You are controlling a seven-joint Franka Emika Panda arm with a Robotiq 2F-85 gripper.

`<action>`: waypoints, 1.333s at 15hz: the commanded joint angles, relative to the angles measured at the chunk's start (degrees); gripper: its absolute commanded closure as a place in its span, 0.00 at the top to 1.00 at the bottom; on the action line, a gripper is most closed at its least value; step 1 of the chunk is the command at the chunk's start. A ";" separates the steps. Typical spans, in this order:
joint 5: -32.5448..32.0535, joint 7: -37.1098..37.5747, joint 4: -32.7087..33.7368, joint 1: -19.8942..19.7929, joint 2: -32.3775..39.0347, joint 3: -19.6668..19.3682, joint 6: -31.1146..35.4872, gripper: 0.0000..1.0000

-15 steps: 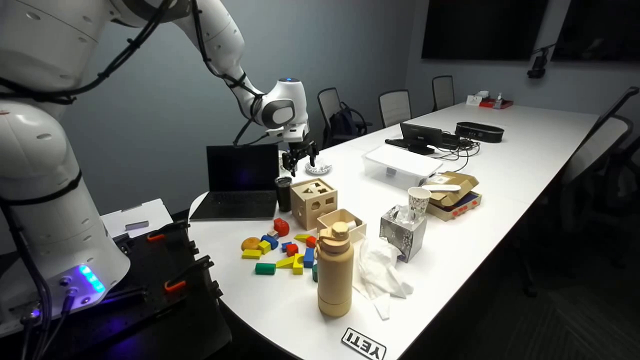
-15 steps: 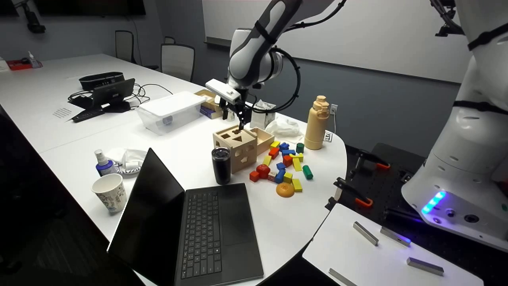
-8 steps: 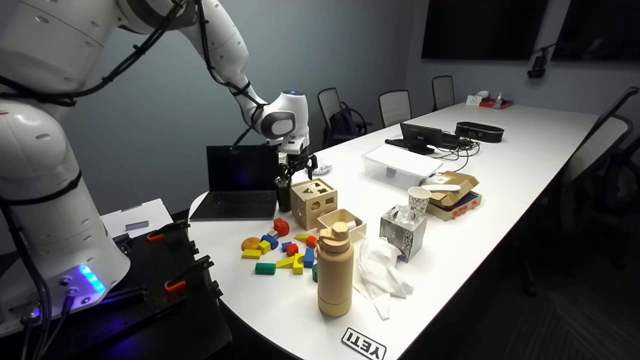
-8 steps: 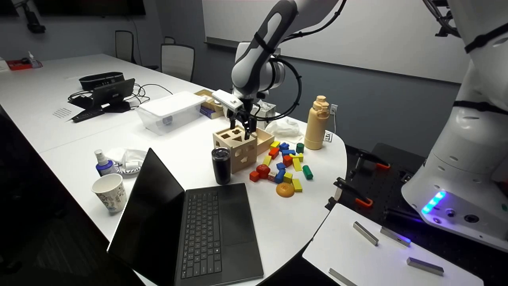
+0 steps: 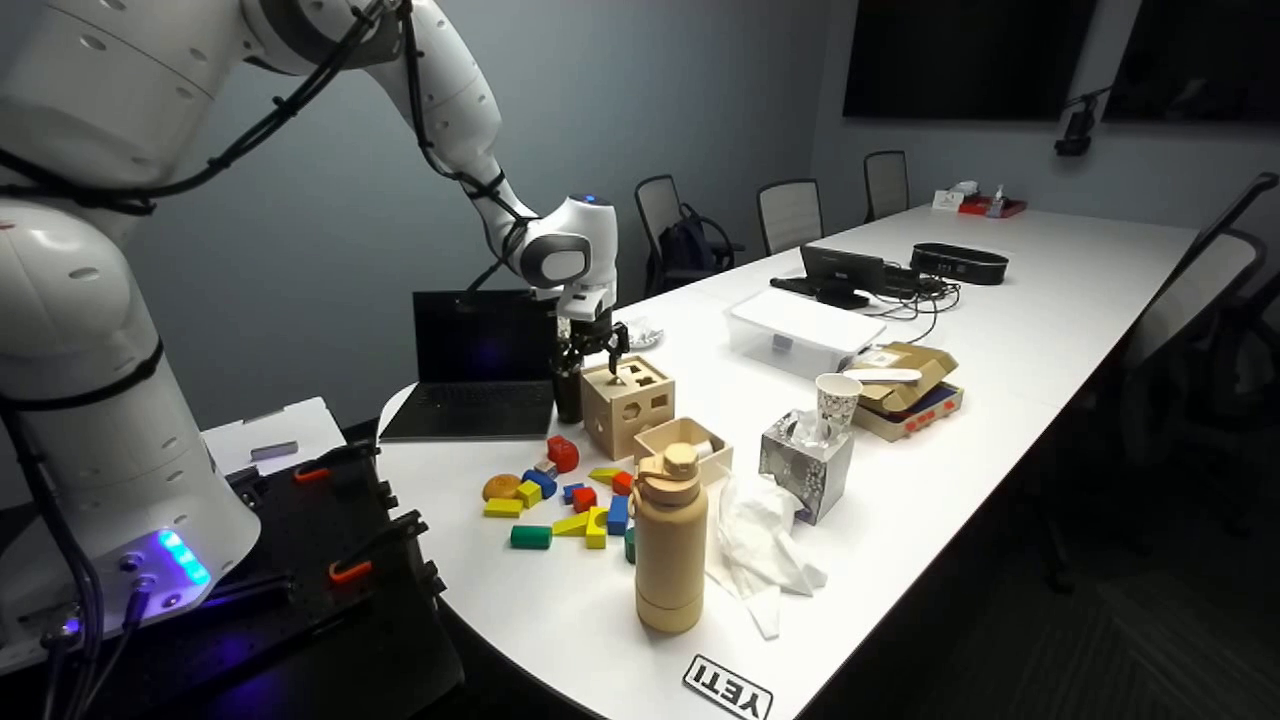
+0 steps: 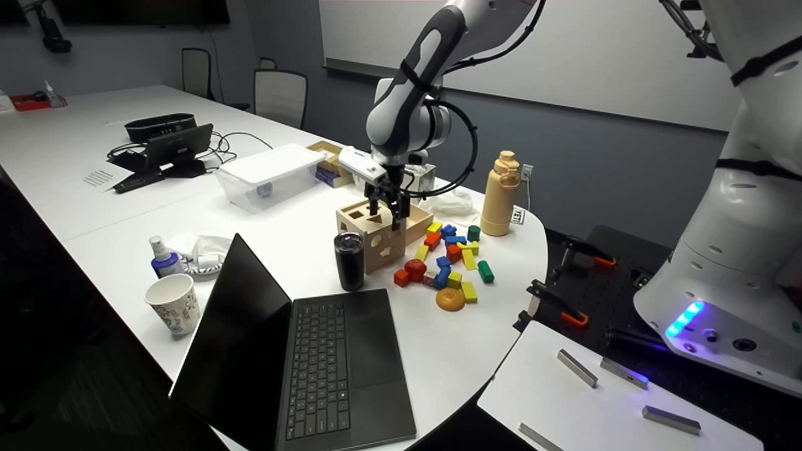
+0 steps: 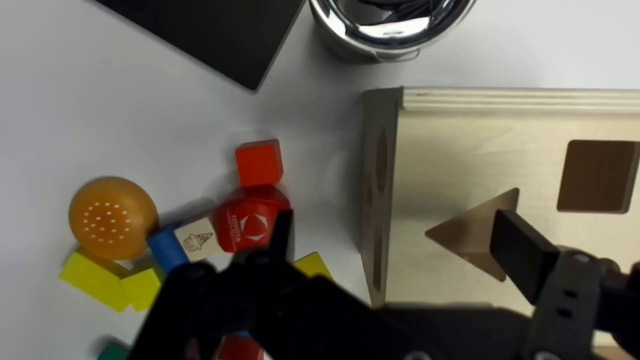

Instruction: Move the shapes cube to the left next to the laptop

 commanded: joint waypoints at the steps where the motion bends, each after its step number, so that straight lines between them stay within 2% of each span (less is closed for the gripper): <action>1: 0.94 0.86 0.60 -0.24 0.21 0.16 -1.56 1.00; 20: 1.29 0.41 1.11 -0.60 1.40 0.78 -3.89 1.00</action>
